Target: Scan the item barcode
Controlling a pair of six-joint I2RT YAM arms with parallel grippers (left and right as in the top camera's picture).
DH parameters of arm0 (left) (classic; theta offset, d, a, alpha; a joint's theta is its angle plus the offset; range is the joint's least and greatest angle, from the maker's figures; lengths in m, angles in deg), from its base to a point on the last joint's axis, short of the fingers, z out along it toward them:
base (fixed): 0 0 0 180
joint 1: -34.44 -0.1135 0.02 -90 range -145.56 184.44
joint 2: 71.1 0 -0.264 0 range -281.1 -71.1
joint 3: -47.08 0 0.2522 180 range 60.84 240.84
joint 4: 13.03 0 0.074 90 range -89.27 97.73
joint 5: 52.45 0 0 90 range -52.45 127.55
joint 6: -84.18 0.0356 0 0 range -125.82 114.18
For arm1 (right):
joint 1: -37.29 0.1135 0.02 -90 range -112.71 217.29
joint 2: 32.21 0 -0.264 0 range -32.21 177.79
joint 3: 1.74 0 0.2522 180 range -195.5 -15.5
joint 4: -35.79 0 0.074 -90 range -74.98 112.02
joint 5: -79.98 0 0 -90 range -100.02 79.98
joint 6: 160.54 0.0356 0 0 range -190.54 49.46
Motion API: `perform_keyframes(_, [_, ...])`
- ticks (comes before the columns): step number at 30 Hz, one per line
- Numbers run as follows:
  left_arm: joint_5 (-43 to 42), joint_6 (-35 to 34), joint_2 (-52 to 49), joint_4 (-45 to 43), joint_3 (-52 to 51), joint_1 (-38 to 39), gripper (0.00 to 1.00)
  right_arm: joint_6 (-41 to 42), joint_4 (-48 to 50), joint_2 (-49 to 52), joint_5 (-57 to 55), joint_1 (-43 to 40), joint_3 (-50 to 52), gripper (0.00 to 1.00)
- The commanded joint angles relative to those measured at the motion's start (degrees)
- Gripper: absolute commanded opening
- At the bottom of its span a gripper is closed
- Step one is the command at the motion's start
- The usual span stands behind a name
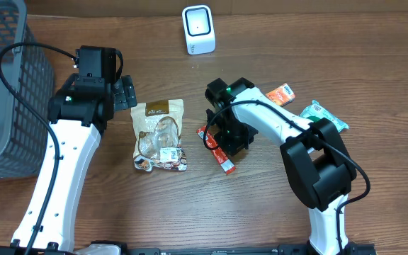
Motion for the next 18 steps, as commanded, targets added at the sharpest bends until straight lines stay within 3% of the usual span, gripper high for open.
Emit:
perform_keyframes(1, [-0.24, -0.13, 0.28, -0.33, 0.9, 0.39, 1.0, 5.31, -0.33, -2.71, 4.87, 0.15, 0.22, 0.27])
perform_keyframes(8, [-0.24, -0.13, 0.28, -0.33, 0.9, 0.39, 1.0, 16.57, -1.07, -8.55, 5.92, -0.02, 0.24, 0.27])
perform_keyframes(18, [-0.24, -0.13, 0.28, -0.33, 0.92, 0.39, 1.0, 18.27, 2.12, -10.03, 6.16, 1.55, 4.83, 0.29])
